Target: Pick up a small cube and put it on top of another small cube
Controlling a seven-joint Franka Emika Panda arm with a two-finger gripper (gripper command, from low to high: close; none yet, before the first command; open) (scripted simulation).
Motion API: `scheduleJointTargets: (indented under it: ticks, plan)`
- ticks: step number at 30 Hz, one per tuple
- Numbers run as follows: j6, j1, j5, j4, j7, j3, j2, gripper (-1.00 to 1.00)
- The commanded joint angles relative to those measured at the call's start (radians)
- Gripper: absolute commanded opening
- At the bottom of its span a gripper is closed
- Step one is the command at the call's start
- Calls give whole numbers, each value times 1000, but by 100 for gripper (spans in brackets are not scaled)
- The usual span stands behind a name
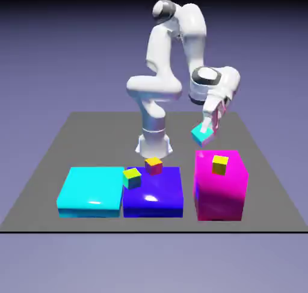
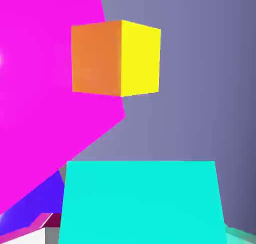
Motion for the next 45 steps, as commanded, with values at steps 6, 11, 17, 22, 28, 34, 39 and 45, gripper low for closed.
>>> scheduleJointTargets:
  ticks: [6,11,17,22,28,34,39,45]
  plan:
    - [-16,-154,50,-11,16,-218,-32,-100]
    - [-28,-282,92,-20,28,-399,-59,-100]
    - [166,-121,197,-116,227,-612,38,-100]
    - [359,60,293,-209,419,-789,137,-100]
    - [448,-36,392,-218,395,-672,206,-100]
    - [535,-223,518,-210,312,-455,287,-100]
    - [608,-379,623,-202,242,-274,355,-100]
    - [696,-567,749,-193,159,-56,435,-100]
